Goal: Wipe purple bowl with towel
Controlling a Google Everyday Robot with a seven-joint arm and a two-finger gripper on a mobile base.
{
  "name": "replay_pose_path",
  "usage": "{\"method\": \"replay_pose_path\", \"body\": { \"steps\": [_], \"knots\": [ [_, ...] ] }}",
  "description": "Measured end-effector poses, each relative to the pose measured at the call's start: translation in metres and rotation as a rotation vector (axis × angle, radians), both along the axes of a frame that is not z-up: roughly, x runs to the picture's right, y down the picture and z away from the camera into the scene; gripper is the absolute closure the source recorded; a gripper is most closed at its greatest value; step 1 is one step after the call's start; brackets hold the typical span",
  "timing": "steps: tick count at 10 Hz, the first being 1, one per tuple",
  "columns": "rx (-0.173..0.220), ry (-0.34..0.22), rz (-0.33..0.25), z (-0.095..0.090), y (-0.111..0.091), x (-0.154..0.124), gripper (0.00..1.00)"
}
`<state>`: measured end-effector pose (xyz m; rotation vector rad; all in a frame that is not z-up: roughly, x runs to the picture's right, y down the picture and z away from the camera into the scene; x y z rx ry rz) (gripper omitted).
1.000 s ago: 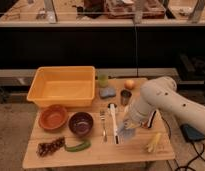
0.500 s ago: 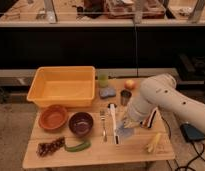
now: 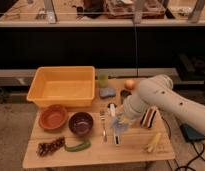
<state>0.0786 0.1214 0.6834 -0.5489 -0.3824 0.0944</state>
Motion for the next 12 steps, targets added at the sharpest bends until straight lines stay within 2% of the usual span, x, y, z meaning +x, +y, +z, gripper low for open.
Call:
{"method": "replay_pose_path", "body": {
  "steps": [1, 3, 4, 5, 7, 9, 12],
  "knots": [
    [0.015, 0.021, 0.098, 0.016, -0.018, -0.018, 1.00],
    [0.035, 0.041, 0.252, 0.039, -0.044, -0.051, 1.00],
    [0.039, 0.035, 0.323, 0.049, -0.056, -0.076, 1.00],
    [0.042, 0.032, 0.368, 0.054, -0.064, -0.088, 1.00],
    [0.041, 0.027, 0.405, 0.057, -0.069, -0.101, 1.00],
    [0.041, 0.027, 0.405, 0.057, -0.069, -0.099, 1.00],
    [0.025, -0.040, 0.349, 0.046, -0.046, -0.122, 1.00]
  ]
}}
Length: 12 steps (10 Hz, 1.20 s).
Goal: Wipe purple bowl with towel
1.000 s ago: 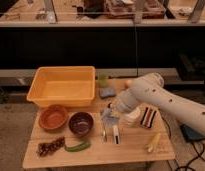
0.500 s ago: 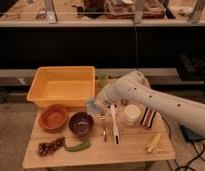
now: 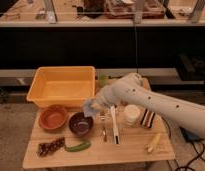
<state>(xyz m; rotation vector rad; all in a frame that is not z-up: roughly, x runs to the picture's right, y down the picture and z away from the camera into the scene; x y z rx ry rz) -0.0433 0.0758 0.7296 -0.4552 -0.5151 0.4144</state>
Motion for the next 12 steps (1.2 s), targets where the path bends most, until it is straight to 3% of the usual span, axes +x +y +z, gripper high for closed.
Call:
{"method": "replay_pose_path", "body": {
  "steps": [3, 5, 8, 12],
  "knots": [
    [-0.023, -0.051, -0.040, -0.010, 0.044, -0.037, 1.00],
    [-0.034, -0.058, -0.062, 0.002, 0.061, -0.050, 1.00],
    [-0.060, -0.045, -0.062, 0.031, 0.070, -0.063, 1.00],
    [-0.090, -0.032, -0.057, 0.050, 0.073, -0.072, 1.00]
  ]
}}
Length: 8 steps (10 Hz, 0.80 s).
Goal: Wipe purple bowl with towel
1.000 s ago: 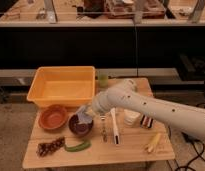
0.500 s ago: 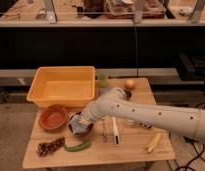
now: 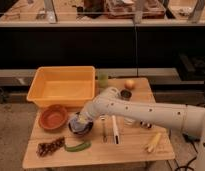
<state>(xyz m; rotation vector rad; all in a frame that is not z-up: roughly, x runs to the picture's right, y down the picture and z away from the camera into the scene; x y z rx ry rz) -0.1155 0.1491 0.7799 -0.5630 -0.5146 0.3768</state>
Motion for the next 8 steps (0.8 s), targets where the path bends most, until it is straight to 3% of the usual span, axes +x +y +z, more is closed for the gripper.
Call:
{"method": "replay_pose_path", "body": {
  "steps": [4, 8],
  "knots": [
    [-0.038, 0.005, -0.022, 0.011, 0.016, -0.002, 1.00],
    [-0.056, 0.045, -0.033, 0.023, 0.019, 0.025, 1.00]
  ]
}}
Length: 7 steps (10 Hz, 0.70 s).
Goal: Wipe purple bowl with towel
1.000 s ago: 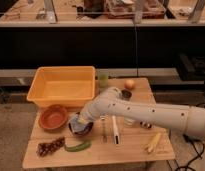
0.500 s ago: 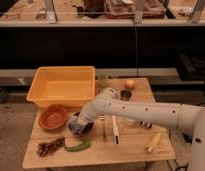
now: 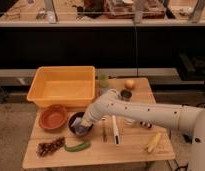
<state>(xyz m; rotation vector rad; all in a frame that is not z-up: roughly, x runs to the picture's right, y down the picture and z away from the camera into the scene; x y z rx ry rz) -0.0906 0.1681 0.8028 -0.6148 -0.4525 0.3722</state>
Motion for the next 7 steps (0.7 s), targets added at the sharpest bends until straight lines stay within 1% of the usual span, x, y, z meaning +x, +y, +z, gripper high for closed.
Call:
{"method": "replay_pose_path", "body": {
  "steps": [1, 2, 4, 5, 7],
  "knots": [
    [0.001, 0.015, 0.002, 0.004, -0.003, 0.008, 1.00],
    [0.008, 0.028, 0.009, 0.010, -0.011, 0.015, 1.00],
    [0.018, 0.025, 0.022, 0.014, -0.021, 0.024, 1.00],
    [0.025, 0.016, 0.024, 0.013, -0.025, 0.021, 1.00],
    [0.040, -0.002, 0.019, 0.011, -0.029, 0.002, 1.00]
  ]
}}
